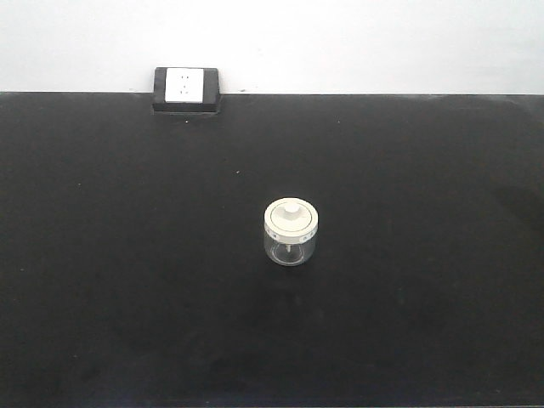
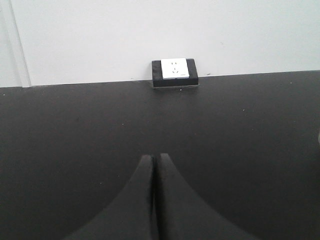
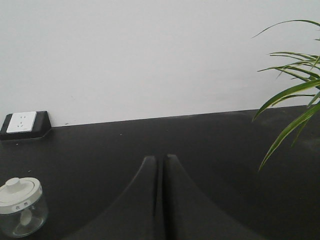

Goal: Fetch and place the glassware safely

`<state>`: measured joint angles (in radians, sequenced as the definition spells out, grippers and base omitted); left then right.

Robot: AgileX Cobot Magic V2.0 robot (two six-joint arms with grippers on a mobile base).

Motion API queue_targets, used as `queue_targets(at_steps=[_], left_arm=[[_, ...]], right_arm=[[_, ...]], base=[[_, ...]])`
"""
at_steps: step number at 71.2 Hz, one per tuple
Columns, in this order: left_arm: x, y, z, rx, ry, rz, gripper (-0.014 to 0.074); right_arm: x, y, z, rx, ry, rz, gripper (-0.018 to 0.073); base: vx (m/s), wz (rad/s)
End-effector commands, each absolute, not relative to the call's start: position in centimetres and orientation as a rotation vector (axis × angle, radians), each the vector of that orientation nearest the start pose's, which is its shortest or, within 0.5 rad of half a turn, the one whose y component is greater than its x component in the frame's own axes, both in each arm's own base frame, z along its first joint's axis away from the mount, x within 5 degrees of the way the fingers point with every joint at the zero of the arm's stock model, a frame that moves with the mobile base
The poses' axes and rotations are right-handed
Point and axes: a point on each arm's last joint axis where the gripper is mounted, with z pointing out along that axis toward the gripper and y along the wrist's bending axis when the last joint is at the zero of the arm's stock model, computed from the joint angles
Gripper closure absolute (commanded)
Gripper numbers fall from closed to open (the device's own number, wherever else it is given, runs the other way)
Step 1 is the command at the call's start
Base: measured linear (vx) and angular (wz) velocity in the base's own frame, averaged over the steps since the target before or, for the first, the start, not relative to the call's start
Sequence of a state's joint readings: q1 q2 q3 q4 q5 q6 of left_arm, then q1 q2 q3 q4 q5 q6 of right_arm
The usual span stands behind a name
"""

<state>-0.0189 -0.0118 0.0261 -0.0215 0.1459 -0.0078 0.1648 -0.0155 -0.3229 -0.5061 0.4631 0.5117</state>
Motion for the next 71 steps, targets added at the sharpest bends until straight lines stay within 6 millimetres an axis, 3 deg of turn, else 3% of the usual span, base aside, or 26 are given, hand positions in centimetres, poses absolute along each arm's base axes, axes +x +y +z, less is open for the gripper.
queue_targets(at_steps=[1,23,53,66,71], left_arm=[[5.7,-0.1,19.0,-0.013,1.58,-0.052,0.0603],[5.7,-0.1,19.0,-0.013,1.58,-0.052,0.0603],[5.7,-0.1,19.0,-0.013,1.58,-0.052,0.0603],[5.7,-0.1,19.0,-0.013,1.58,-0.052,0.0603],[5.7,-0.1,19.0,-0.013,1.58,-0.052,0.0603]], right_arm=[[2.6,-1.1,29.5,0.03,1.476,-0.002,0.056],[3.8,-0.4,28.8,0.002,1.559,-0.094,0.056],[5.1,-0.4,21.9,0.094,1.559,-0.026,0.056],[5.7,-0.4,19.7,0.081,1.525,-0.018,0.056],[5.7,-0.4,19.7,0.082,1.528,-0.018,0.056]], base=[[0.0,0.0],[0.0,0.0],[0.0,0.0],[0.0,0.0],[0.0,0.0]])
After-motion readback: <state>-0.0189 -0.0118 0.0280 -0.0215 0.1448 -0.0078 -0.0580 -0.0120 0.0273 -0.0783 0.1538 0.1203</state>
